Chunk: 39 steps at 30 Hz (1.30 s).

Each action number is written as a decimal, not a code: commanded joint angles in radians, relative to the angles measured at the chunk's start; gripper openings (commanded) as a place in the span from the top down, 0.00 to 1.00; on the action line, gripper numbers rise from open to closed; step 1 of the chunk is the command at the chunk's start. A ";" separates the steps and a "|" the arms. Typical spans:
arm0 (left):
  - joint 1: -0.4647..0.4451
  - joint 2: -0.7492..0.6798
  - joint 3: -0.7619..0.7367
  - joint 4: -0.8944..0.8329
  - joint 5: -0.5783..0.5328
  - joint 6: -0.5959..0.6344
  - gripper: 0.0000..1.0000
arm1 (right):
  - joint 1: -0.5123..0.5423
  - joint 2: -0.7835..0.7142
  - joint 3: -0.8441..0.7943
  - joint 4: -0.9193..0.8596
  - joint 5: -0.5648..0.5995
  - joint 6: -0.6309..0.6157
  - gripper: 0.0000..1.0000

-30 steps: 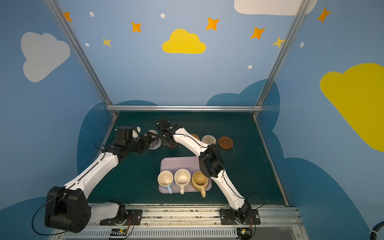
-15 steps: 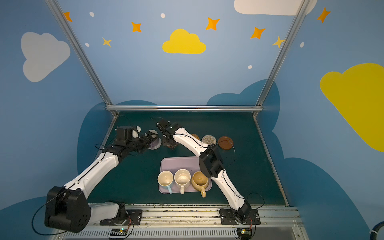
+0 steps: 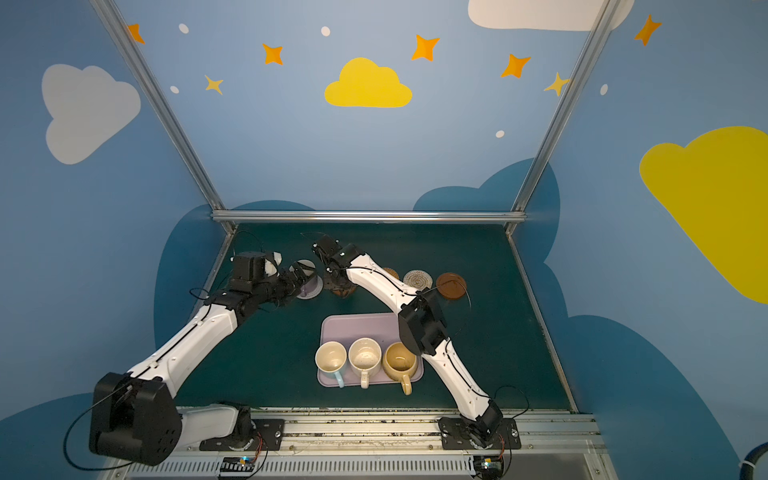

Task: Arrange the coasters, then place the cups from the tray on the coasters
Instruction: 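Lower the black mug onto the brown wooden coaster and open the right gripper, then raise the right gripper from the black mug while left gripper reaches toward the light-blue mug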

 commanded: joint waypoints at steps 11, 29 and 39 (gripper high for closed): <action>-0.002 -0.048 -0.013 -0.036 0.017 0.041 0.02 | 0.005 -0.059 -0.005 -0.003 -0.006 -0.006 0.51; -0.257 -0.196 0.010 -0.487 -0.196 0.221 0.00 | 0.006 -0.346 -0.218 -0.085 0.062 0.020 0.10; -0.532 -0.302 -0.099 -0.553 -0.411 0.115 0.00 | 0.016 -0.697 -0.722 0.074 0.137 -0.078 0.10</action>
